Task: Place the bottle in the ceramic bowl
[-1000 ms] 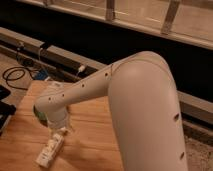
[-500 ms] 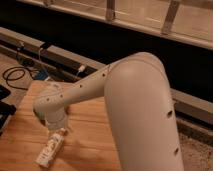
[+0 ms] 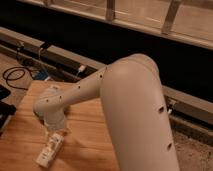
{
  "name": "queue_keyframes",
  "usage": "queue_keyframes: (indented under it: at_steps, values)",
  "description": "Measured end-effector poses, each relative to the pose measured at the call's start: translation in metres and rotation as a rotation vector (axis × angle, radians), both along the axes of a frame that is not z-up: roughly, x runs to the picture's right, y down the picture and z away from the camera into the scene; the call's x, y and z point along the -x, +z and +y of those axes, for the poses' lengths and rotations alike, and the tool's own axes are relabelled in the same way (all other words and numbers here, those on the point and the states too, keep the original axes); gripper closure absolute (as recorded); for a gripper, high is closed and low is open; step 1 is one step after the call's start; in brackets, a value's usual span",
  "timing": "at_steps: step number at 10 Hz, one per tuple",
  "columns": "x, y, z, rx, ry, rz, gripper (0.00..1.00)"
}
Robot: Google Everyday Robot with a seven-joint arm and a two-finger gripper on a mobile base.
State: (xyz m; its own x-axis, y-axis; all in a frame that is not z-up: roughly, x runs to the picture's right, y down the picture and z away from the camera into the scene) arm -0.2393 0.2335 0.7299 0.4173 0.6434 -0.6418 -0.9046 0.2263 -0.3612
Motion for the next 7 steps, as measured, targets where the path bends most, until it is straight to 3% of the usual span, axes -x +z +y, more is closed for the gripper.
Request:
queue_keyframes:
  at_steps: [7]
  values:
    - [0.021,0.028,0.021,0.058,0.047,-0.044,0.35]
